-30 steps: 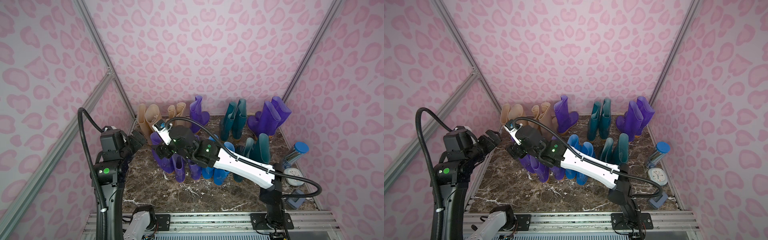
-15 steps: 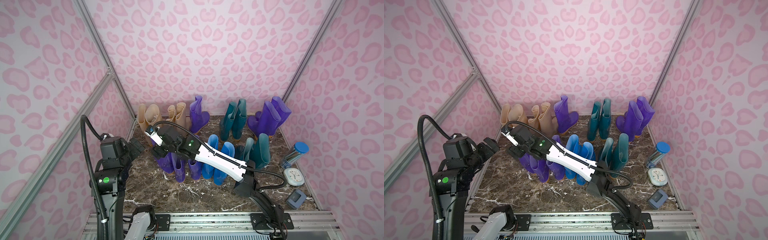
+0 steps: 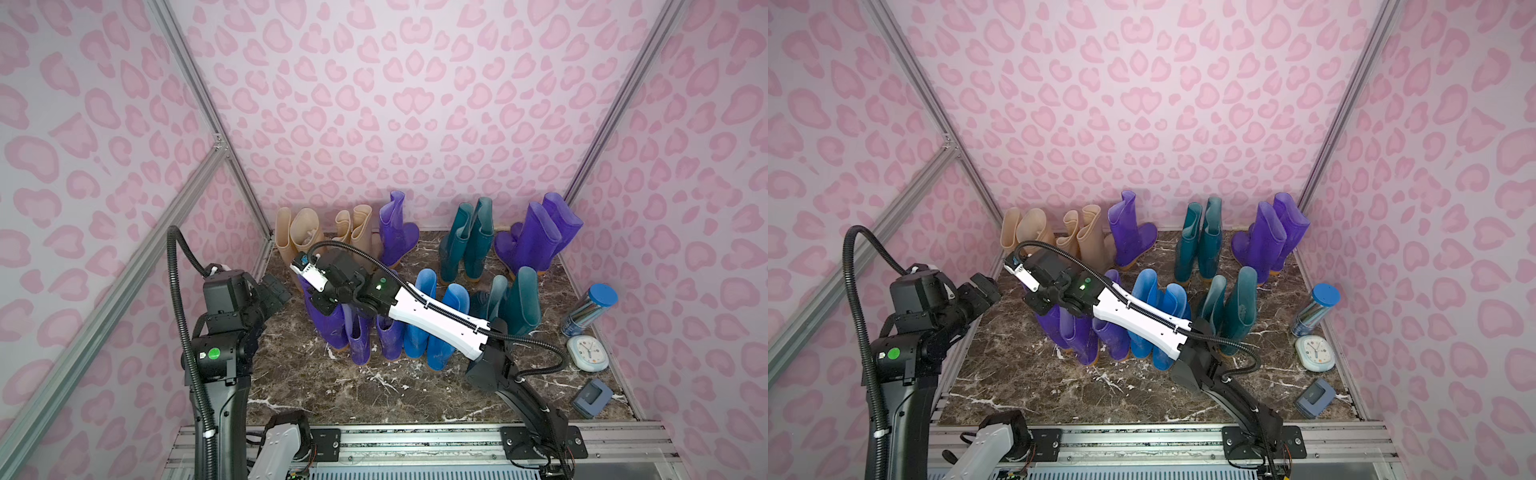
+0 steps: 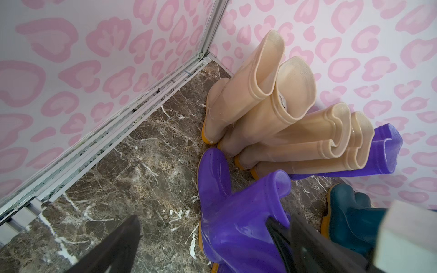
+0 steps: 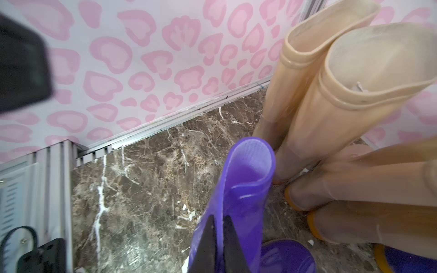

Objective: Match and arrange rain boots in pairs
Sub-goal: Pick up the rain boot at the center of the board.

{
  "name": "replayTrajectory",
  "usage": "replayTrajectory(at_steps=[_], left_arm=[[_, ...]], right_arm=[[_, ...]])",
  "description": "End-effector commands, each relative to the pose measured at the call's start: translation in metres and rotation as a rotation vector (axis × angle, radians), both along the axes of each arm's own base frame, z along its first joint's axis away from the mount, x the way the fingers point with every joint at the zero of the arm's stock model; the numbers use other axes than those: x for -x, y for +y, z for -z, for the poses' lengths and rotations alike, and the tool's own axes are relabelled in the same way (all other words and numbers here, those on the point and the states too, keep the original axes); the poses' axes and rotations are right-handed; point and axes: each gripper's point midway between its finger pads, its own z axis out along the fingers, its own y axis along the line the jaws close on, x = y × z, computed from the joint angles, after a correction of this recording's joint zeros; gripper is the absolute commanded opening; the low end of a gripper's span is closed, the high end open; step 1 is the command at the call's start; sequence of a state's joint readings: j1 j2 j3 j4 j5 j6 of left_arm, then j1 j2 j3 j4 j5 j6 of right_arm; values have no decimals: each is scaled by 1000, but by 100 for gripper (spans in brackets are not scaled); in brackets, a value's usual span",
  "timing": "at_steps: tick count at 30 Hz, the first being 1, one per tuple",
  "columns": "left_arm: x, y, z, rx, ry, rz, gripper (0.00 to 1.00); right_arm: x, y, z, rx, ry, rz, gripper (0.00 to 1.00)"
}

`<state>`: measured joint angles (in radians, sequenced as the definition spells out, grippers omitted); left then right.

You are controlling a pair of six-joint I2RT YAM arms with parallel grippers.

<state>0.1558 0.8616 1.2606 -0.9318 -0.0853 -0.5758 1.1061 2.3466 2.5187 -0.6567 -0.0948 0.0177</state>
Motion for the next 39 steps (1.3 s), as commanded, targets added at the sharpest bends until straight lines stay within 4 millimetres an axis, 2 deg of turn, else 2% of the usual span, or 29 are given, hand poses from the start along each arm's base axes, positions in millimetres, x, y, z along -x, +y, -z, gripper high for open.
replayTrajectory(at_steps=[1,2,5,9,13,17,21,25,27,31,36,39], left_arm=[[-3,2,-11,-21,-33,1,99],[-3,2,-13,-24,-36,0,99],[-5,1,-16,-20,-44,4,99],[-4,2,-19,-21,-51,2,99],[-3,0,-20,-15,-58,5,99],[-3,-2,-22,-10,-67,13,99],[-14,-13,-27,28,-98,77,100],[-20,-19,-40,45,-140,110,98],[-22,-24,-46,55,-153,135,98],[-27,-34,-56,82,-190,193,95],[-40,-51,-58,139,-209,284,91],[-49,-60,-57,167,-208,331,90]], right_arm=[[7,1,-47,-140,19,-1,0],[10,-6,-73,-188,7,7,0],[20,-18,-113,-293,20,-23,0],[28,-34,-142,-375,39,-51,0],[27,-49,-167,-428,15,-29,0],[24,-71,-204,-487,-81,13,0],[17,-95,-243,-525,-170,46,0],[15,-130,-293,-621,-261,114,0],[2,-154,-309,-654,-300,206,0],[-50,-220,-319,-691,-306,424,0],[-103,-291,-315,-717,-305,584,0],[-132,-312,-301,-698,-267,618,0]])
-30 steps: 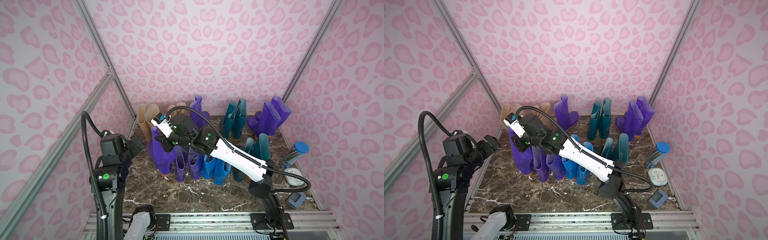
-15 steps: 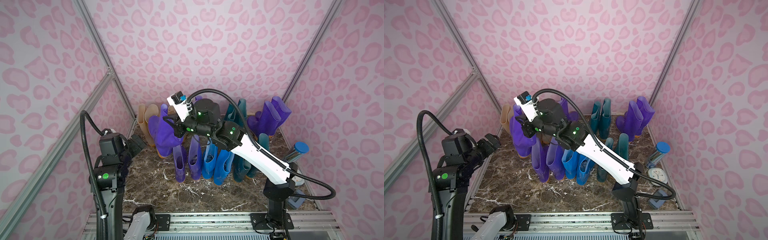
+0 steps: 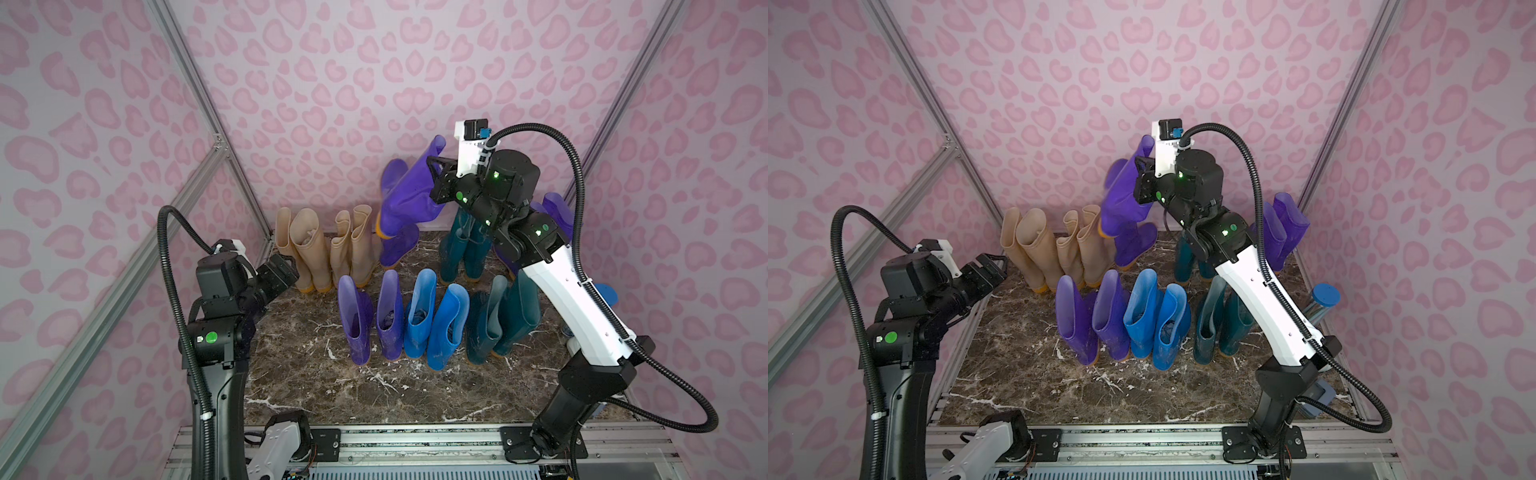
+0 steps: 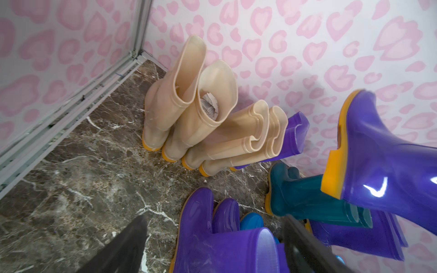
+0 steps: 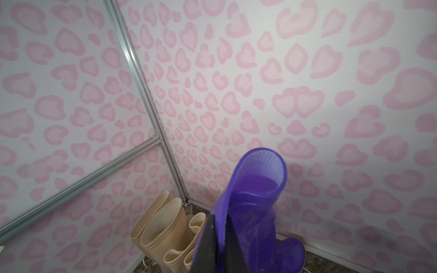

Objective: Match and arrange rain boots in pairs
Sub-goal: Pick up the rain boot at the center of the board, then pair a pair of rain boots at the center of the board.

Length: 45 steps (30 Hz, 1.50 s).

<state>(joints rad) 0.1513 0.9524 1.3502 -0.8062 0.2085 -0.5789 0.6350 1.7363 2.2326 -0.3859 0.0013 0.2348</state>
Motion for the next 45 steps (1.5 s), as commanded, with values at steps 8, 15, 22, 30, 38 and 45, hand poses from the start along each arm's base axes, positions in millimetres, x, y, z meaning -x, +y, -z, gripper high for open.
replayTrajectory(at_steps=[8,15,22,30,38,45], left_arm=[[-20,-22,-7,8,-36,139,90],[-29,-25,9,22,-8,157,90],[-35,-26,11,23,-9,164,91],[-37,-29,14,38,-8,181,91],[-36,-30,16,36,-6,185,91],[-39,-32,22,47,1,195,92]], right_arm=[[-70,-12,48,218,-3,-23,0],[-89,-47,30,258,-74,213,0],[-108,-35,46,208,-37,164,0],[-144,-20,100,181,68,187,0],[-162,-7,165,199,211,154,0],[-170,-2,204,230,293,127,0]])
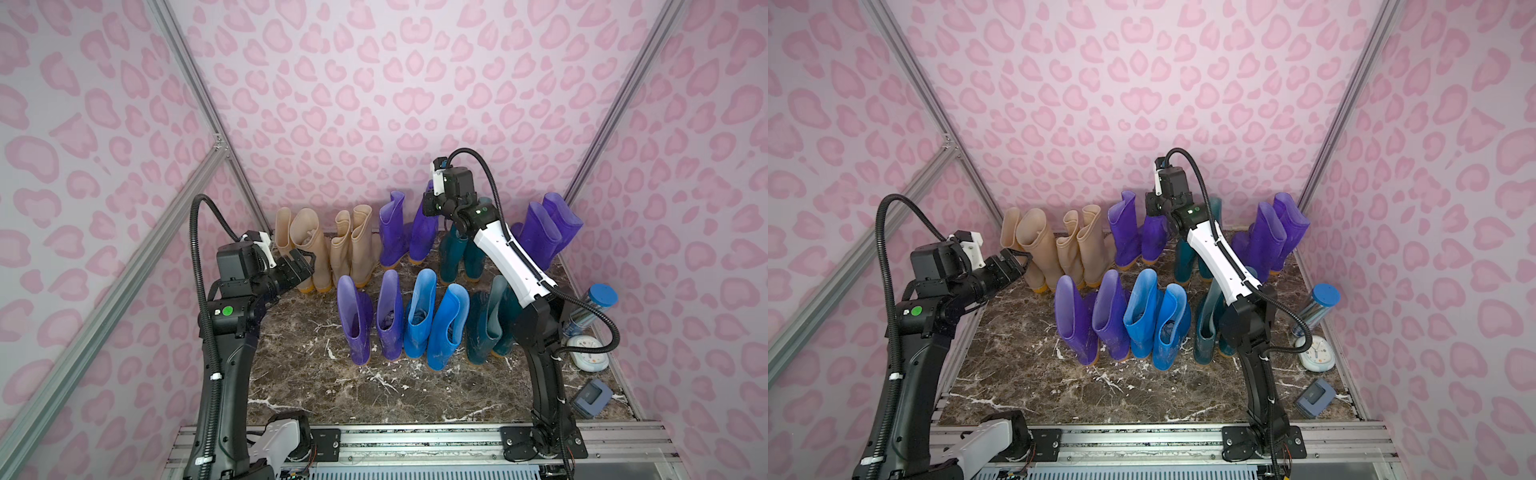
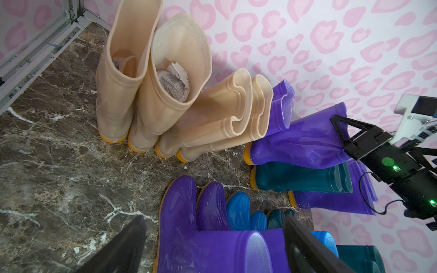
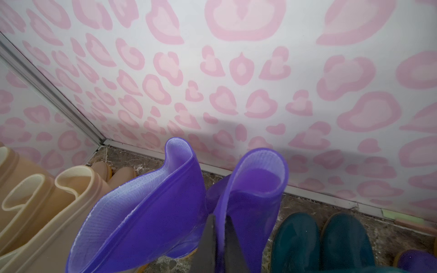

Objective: Match and arrange rain boots in pairs
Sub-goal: Pair a pair of rain boots at the center of the board.

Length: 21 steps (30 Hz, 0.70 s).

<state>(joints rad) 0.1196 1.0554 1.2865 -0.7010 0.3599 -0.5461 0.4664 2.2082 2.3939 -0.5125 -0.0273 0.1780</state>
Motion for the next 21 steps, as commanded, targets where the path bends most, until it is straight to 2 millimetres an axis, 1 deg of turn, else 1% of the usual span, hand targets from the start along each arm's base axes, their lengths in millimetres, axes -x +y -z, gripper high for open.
replayTrajectory(at_steps=[1,2,5,8,10,11,13,17,21], left_arm=[[-5,-2,-7,-5,-44,17,92],[-6,-2,-8,-5,-45,18,92],[-6,-2,-7,-3,-41,21,92],[-7,-3,-7,-3,-43,24,92],[-8,-4,-7,0,-41,31,92],[-8,-4,-8,1,-44,31,92],[-7,-5,-8,2,-45,32,92],[-8,-6,-4,4,-37,36,92],[-10,-7,-4,11,-38,39,92]], right_arm=[[-10,1,-9,-39,-41,11,0],[-12,-2,-1,-36,-15,22,0],[-11,-11,12,-34,46,38,0],[-7,-10,23,-26,78,-5,0],[-3,-8,27,2,94,-57,0],[-2,-9,31,19,107,-69,0],[-1,-17,39,62,135,-85,0],[4,-28,67,149,199,-137,0],[5,-37,82,198,220,-147,0]])
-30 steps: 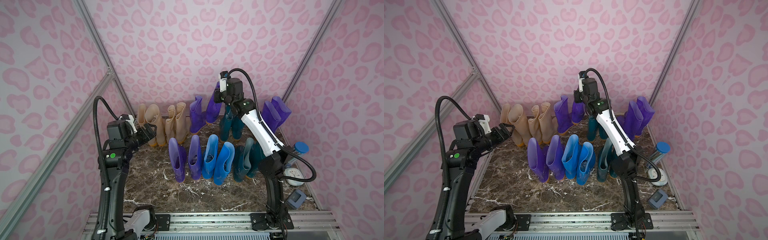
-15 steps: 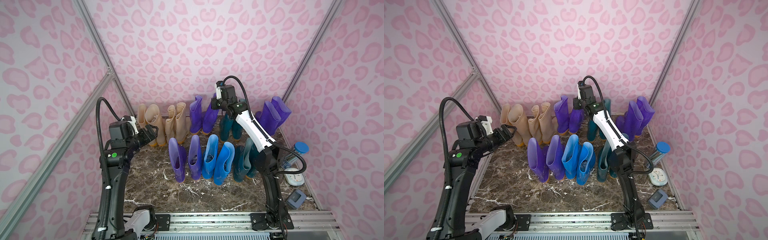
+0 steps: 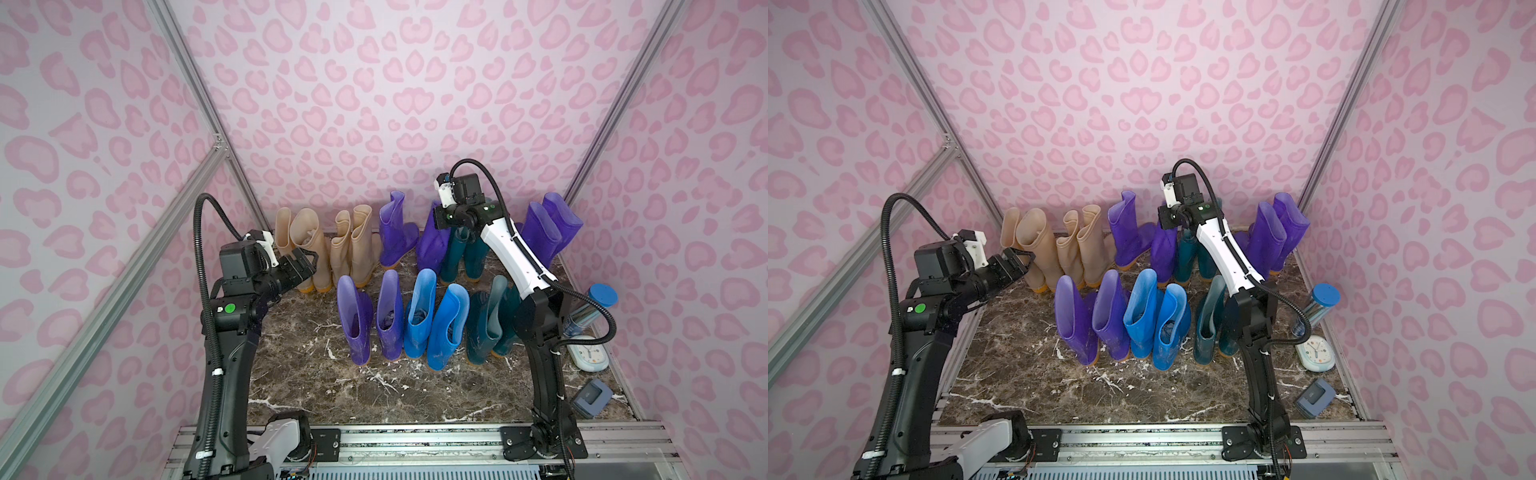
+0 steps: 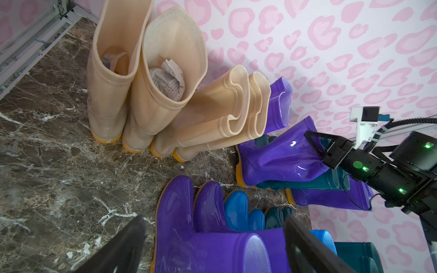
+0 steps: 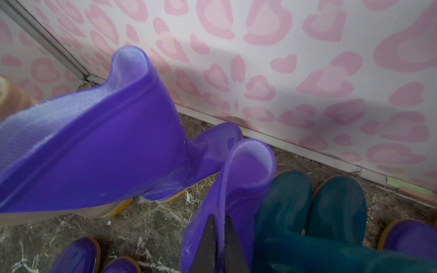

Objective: Match and arrange rain boots in pairs
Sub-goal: Pair a pair of rain boots at the center of the board, then adjust the rain boot at the center of the board.

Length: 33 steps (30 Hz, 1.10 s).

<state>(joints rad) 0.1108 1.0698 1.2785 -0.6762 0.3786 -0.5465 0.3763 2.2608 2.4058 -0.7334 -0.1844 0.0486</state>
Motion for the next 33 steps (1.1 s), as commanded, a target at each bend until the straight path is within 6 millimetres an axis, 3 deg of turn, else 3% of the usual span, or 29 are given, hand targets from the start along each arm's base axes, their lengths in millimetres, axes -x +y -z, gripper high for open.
replayTrajectory(at_steps=[1,3,4,5,6,8,11,17,23,28,33], left_arm=[[-5,-2,-6,5,-34,15,92],[-6,-3,-8,12,-39,18,92],[-7,-5,-8,18,-40,23,92],[-7,-6,-9,21,-44,29,92],[-8,-7,-10,24,-47,38,93],[-11,-16,-14,19,-60,85,94],[-18,-42,-24,-58,-55,191,97],[-57,-123,-35,-196,-48,434,95],[-114,-180,-15,-361,20,546,91],[-155,-175,15,-556,97,402,88],[-167,-185,32,-581,108,371,85]], right_arm=[[1,-4,13,70,1,-43,0],[1,-5,16,75,8,-43,0],[1,-3,15,68,8,-42,5],[2,-1,11,54,4,-38,21],[3,1,6,41,-5,-40,28],[5,8,-15,4,-45,-31,46],[11,14,-53,-60,-115,-9,56],[32,-5,-117,-160,-225,117,63],[88,-36,-136,-280,-295,196,66],[132,-60,-139,-309,-326,218,69],[155,-76,-142,-300,-342,228,70]])
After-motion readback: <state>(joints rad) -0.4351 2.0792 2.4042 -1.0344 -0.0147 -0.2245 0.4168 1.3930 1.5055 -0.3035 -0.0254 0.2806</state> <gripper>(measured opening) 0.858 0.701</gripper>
